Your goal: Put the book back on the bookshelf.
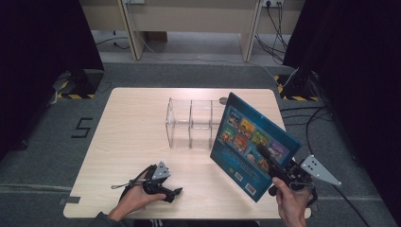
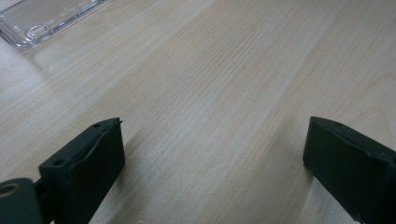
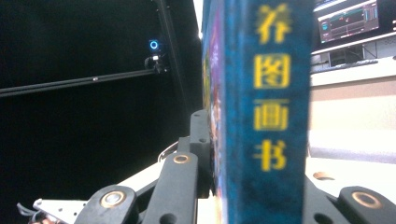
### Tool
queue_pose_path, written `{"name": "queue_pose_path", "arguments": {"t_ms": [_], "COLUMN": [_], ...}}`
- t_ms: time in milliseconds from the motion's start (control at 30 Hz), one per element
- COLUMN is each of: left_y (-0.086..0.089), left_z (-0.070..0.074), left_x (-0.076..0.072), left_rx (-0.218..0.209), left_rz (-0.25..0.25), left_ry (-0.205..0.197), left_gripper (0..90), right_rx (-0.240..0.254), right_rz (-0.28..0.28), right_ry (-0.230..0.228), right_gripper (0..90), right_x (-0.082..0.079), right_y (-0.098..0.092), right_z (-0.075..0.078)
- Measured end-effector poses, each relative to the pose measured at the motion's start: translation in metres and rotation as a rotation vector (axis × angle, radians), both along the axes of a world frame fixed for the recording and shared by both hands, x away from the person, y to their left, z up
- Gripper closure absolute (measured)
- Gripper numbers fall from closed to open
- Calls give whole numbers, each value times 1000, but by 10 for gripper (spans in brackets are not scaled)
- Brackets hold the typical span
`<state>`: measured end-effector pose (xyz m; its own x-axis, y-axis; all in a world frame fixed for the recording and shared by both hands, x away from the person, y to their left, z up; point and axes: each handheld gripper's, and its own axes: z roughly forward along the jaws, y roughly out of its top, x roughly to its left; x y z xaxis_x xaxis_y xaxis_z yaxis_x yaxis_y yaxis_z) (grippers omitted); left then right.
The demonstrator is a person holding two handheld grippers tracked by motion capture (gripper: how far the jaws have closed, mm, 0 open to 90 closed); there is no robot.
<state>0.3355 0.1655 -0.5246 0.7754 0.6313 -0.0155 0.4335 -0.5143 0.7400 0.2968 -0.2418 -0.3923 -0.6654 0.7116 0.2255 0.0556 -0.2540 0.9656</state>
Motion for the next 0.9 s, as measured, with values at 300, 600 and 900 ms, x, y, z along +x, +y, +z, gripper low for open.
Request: {"name": "queue_pose_path", "arguments": {"t_ms": [300, 600, 900], "left_y": [0, 0, 0], "left_z": [0, 0, 0], "left_x": [0, 0, 0], "left_rx": [0, 0, 0], "left_rz": [0, 0, 0], "left_ry": [0, 0, 0], "left_gripper": [45, 45, 45], "right_rx": [6, 3, 5], "right_rz": [-24, -47, -73], "right_ry": [-7, -17, -20], "right_gripper": [825, 826, 826], "right_x": [10, 21, 33], "right_y": [2, 3, 6], "right_z": [7, 12, 15]}}
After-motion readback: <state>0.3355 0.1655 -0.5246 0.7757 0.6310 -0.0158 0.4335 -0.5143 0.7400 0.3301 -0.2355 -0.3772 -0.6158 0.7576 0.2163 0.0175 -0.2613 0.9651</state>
